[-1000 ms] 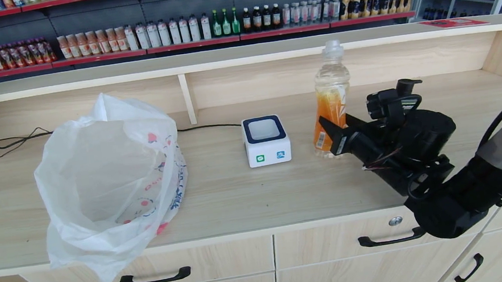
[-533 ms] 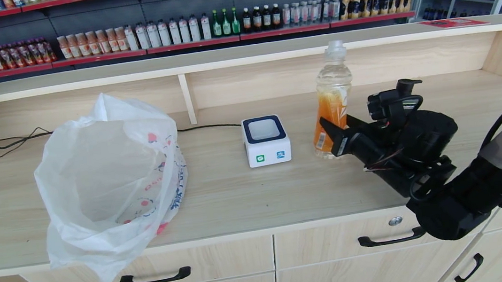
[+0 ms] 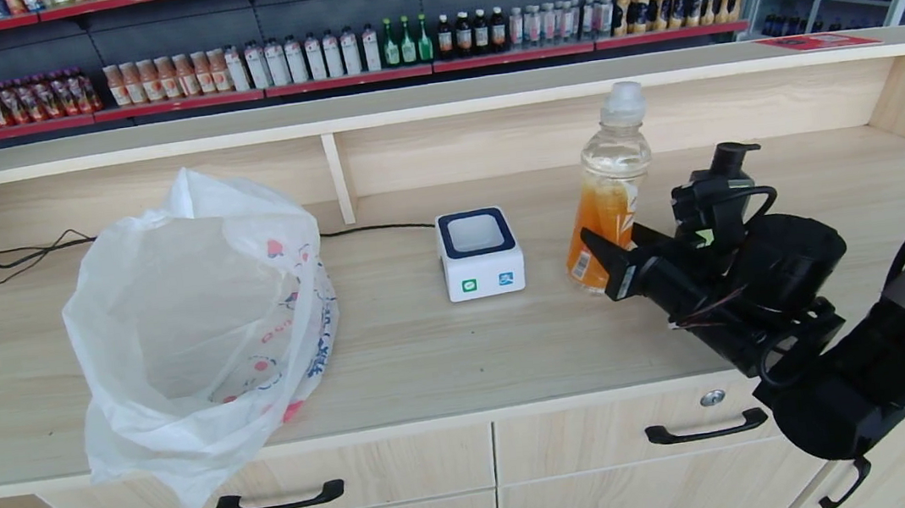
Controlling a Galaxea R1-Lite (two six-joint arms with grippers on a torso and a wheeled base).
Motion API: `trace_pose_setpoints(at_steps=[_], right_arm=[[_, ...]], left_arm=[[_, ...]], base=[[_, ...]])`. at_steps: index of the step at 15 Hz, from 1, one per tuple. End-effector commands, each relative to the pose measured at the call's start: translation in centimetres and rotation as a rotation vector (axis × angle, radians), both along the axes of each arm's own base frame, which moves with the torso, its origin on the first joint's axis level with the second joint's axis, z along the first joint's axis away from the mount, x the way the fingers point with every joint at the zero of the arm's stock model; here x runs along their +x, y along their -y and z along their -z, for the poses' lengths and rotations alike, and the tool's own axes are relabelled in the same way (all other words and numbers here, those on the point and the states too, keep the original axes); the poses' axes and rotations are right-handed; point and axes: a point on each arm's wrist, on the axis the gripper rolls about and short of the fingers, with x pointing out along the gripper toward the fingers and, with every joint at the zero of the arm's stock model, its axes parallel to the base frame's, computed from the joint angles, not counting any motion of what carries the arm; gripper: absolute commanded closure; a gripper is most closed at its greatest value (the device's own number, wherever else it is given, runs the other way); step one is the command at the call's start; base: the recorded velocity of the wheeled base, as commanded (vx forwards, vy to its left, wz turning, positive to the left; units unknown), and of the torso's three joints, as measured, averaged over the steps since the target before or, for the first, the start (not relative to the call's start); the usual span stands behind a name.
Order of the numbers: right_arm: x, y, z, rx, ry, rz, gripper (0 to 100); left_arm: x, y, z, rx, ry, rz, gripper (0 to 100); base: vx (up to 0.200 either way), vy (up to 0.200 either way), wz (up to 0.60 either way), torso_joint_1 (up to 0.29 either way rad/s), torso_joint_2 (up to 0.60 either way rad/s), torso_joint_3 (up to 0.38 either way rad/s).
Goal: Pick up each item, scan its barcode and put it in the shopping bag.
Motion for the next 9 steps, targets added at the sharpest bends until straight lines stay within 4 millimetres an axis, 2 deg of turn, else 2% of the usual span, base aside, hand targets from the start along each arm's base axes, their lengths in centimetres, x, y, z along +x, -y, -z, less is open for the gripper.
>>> trace_pose_setpoints(at_steps=[1, 6, 7, 9], right_arm=[[-0.3, -0.2, 0.1, -0.001, -0.004, -0.007, 100], [-1.4, -0.1, 1.2, -0.005, -0.019, -0.004, 100], [-1.5, -0.1, 1.4, -0.007, -0.028, -0.008, 0], [-1.7, -0.1, 1.4, -0.011, -0.032, -0.010, 0]], left_arm=[[0.0, 0.0, 0.0, 0.000, 0.000, -0.001, 0], [0.0, 0.0, 0.0, 0.000, 0.000, -0.001, 0], [0.0, 0.0, 0.0, 0.000, 0.000, -0.001, 0], [0.0, 0.0, 0.0, 0.001, 0.000, -0.001, 0]], base=[[0.000, 0.000, 0.00, 0.000, 0.00, 0.000], [0.000, 0.000, 0.00, 0.000, 0.00, 0.000], [0.000, 0.000, 0.00, 0.000, 0.00, 0.000], [0.000, 0.000, 0.00, 0.000, 0.00, 0.000]])
